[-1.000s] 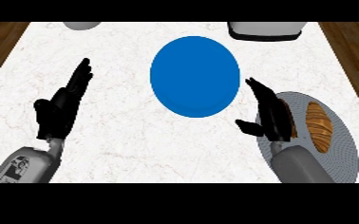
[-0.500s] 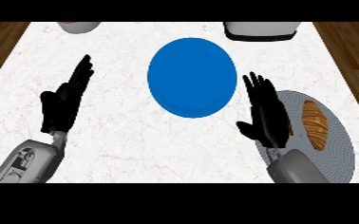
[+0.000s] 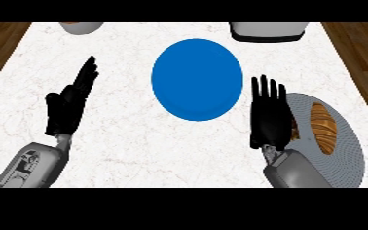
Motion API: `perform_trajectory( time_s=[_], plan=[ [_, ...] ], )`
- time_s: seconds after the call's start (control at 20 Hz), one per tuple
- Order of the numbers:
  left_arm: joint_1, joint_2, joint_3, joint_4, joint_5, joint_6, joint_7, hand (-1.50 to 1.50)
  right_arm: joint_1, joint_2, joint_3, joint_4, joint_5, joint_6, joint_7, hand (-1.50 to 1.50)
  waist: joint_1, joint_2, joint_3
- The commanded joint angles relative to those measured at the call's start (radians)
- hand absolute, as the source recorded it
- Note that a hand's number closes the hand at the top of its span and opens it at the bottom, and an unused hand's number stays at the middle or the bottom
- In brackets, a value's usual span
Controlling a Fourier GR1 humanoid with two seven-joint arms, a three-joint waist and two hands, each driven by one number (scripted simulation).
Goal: Pick the sweet potato from the placemat and place it in the plate
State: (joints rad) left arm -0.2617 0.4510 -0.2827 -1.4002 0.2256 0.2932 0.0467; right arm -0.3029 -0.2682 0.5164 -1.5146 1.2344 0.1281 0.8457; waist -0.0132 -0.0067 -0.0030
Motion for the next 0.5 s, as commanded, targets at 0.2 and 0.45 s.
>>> perform_trajectory(
  time_s=[0.2,0.45],
  plan=[
    [-0.023,-0.033,0.017,-0.036,-0.039,0.006,0.068,0.0,-0.028,0.05,-0.091,-0.119,-0.038,0.359,0.162,-1.5,0.01,0.003,0.003],
    [-0.007,-0.077,0.029,-0.047,-0.095,-0.012,0.054,0.0,-0.039,0.039,-0.185,-0.059,-0.045,0.342,0.064,-1.5,0.013,0.006,0.003]
  ],
)
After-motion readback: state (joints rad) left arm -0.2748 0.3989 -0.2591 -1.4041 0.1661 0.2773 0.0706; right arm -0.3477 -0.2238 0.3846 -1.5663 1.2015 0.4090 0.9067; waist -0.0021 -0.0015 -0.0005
